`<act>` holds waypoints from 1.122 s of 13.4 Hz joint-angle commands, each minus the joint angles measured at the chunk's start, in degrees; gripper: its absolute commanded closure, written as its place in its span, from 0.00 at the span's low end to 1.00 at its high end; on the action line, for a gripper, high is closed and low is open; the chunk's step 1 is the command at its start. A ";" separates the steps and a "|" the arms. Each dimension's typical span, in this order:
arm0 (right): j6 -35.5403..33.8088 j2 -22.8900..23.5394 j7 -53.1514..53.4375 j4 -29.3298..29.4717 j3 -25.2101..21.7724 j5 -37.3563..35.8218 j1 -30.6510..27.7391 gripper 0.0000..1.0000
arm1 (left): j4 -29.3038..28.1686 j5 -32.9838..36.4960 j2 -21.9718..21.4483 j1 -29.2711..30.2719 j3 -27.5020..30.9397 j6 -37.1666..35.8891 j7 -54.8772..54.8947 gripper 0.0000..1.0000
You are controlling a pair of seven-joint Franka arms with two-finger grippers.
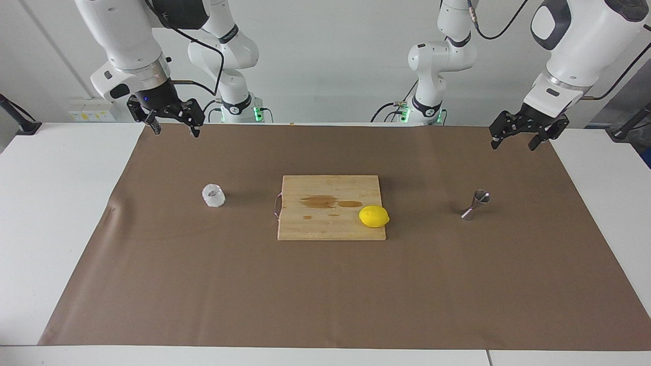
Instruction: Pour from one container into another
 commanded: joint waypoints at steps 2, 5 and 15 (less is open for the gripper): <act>-0.50 0.24 -1.27 0.31 0.12 1.25 -1.03 0.00 | 0.74 0.26 0.51 0.48 -0.20 -0.06 0.84 0.00; -0.67 0.24 -1.18 0.31 0.12 1.25 -1.03 0.00 | 0.74 0.26 0.86 0.57 -0.20 -0.15 0.84 0.00; -0.58 0.24 -1.18 0.31 0.12 1.25 -1.03 0.00 | 0.83 -0.54 1.92 0.74 -0.20 -0.67 -2.49 0.00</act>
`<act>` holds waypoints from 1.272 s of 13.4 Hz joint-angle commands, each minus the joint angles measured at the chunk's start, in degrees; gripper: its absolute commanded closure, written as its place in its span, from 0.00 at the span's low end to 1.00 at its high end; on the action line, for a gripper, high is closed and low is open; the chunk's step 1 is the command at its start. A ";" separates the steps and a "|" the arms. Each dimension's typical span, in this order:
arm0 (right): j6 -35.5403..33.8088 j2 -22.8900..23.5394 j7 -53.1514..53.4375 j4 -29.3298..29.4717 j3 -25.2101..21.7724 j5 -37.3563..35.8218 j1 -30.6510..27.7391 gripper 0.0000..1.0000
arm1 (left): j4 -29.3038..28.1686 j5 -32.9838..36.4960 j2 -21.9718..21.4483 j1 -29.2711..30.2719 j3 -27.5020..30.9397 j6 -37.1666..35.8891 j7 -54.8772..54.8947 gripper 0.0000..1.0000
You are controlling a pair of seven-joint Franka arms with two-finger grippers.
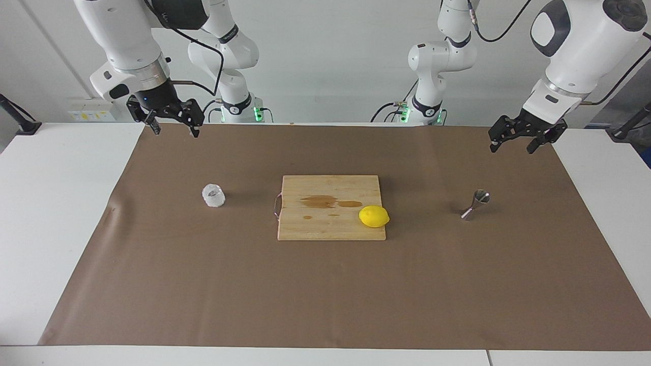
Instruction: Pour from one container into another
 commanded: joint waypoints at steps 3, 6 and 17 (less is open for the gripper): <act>-0.58 0.32 -1.18 0.33 0.20 1.25 -1.00 0.00 | 0.83 -0.49 0.71 0.70 -0.28 -0.74 -1.60 0.00; -0.58 0.32 -1.18 0.33 0.20 1.25 -0.91 0.00 | 0.83 -1.28 0.71 0.70 -0.28 -1.35 -1.78 0.00; -0.67 0.32 -1.18 0.24 0.20 1.25 -1.00 0.00 | 1.36 -9.19 8.16 7.55 -0.28 -3.73 -21.45 0.00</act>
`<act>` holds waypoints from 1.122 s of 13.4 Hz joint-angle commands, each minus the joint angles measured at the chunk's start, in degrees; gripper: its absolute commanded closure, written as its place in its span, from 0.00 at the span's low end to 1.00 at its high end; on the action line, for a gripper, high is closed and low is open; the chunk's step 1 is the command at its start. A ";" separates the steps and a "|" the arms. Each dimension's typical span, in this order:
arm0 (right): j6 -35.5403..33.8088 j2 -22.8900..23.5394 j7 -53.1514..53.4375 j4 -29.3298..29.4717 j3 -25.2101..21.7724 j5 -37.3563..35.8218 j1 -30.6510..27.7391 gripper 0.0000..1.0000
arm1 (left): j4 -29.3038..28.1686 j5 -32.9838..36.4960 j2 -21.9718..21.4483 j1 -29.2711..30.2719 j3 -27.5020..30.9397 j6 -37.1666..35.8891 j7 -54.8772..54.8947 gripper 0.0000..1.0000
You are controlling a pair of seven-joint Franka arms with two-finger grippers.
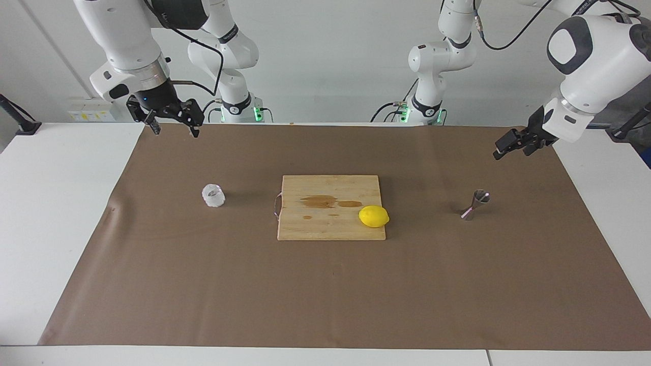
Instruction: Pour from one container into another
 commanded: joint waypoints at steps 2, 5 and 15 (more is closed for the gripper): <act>-0.58 0.31 -1.18 0.34 0.20 1.17 -0.91 0.00 | 1.51 -4.24 5.06 2.71 -0.34 -0.77 -7.48 0.00; -0.58 0.22 -1.18 0.34 0.20 1.25 -1.00 0.00 | 1.51 -13.56 9.72 7.63 -0.34 -0.86 -11.88 0.00; -0.58 0.31 -1.18 0.34 0.20 1.25 -1.00 0.00 | 0.20 -25.35 18.25 13.88 -0.34 -0.60 -19.10 0.00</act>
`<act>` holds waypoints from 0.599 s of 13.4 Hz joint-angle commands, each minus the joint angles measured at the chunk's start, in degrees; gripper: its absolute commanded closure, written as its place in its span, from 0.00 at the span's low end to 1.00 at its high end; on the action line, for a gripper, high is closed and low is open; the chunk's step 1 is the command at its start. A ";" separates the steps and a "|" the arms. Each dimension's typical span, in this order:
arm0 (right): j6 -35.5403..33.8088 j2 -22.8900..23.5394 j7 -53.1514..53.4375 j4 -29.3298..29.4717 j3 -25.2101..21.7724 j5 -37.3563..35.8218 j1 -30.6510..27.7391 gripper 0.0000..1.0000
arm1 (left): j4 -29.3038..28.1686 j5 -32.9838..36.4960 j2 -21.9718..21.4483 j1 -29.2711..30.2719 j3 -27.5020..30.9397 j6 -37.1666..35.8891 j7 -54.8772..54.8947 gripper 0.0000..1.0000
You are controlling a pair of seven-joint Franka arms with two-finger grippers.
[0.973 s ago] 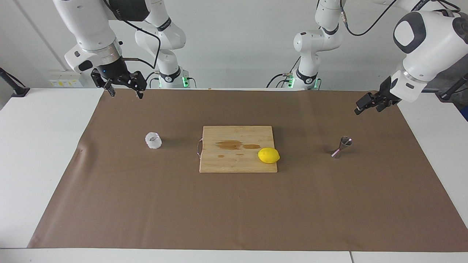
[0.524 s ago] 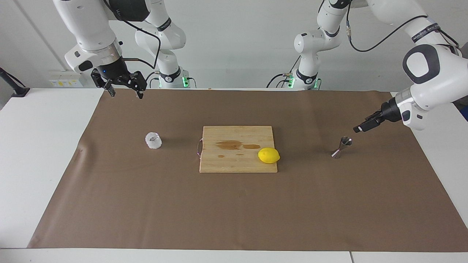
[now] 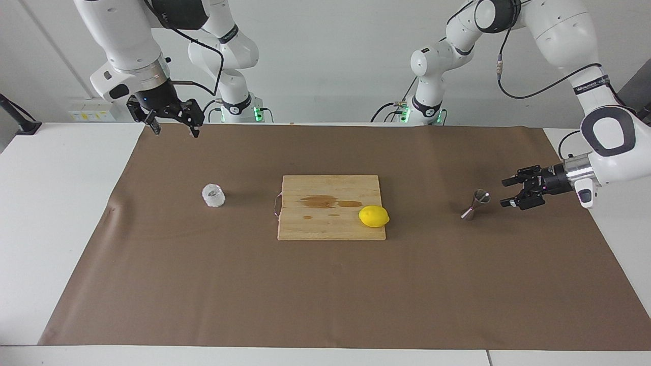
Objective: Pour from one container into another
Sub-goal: 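Open the left gripper and move it toward the metal cup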
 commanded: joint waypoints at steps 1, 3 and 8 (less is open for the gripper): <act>-0.58 0.30 -1.18 0.35 0.20 1.25 -0.91 0.00 | 0.11 -2.23 1.44 -0.02 -0.37 -0.71 -1.85 0.00; -0.58 0.29 -1.18 0.35 0.20 1.25 -0.91 0.00 | -0.06 -2.41 1.62 -0.64 -0.37 -0.62 -2.03 0.00; -0.58 0.30 -1.18 0.35 0.20 1.25 -0.91 0.00 | -0.94 -3.90 4.08 -0.03 -0.37 0.70 -2.21 0.00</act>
